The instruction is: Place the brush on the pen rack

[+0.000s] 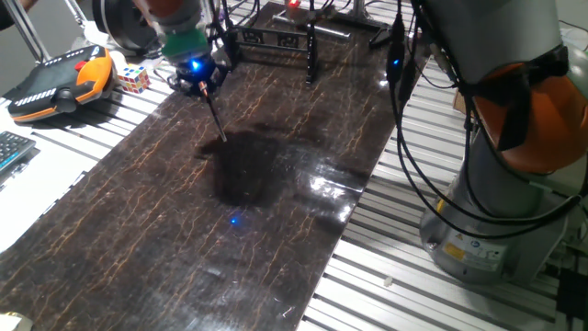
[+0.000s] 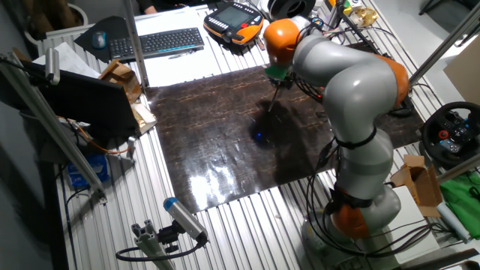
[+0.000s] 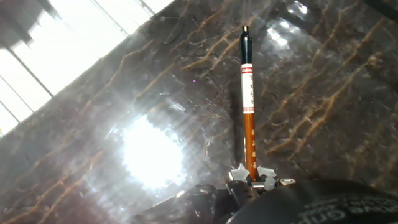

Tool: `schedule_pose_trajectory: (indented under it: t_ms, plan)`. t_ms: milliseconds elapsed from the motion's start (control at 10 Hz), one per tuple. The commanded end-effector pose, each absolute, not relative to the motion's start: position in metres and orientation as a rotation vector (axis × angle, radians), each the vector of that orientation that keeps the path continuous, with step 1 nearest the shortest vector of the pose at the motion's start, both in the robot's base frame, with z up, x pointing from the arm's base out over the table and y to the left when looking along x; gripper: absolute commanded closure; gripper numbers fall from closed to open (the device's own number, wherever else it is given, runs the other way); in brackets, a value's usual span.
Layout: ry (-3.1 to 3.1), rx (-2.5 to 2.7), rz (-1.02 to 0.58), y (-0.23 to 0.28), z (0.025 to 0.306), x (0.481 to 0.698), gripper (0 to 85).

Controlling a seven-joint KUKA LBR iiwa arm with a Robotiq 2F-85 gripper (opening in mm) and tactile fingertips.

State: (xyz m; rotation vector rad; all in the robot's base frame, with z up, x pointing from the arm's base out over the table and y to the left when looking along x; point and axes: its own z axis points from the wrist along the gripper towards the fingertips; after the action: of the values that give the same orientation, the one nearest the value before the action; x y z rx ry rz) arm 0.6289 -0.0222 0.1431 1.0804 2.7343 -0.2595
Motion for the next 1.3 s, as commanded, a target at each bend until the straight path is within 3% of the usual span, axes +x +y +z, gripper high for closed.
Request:
schedule_pose_trajectory:
  t_ms: [0,1200]
  plan:
    - [2.733,1.092,-0.262,-0.0223,0.1479,0.6255,84.0]
    - [2.481,1.381,-0.284,-0.0146,0.1507,0.6214,84.0]
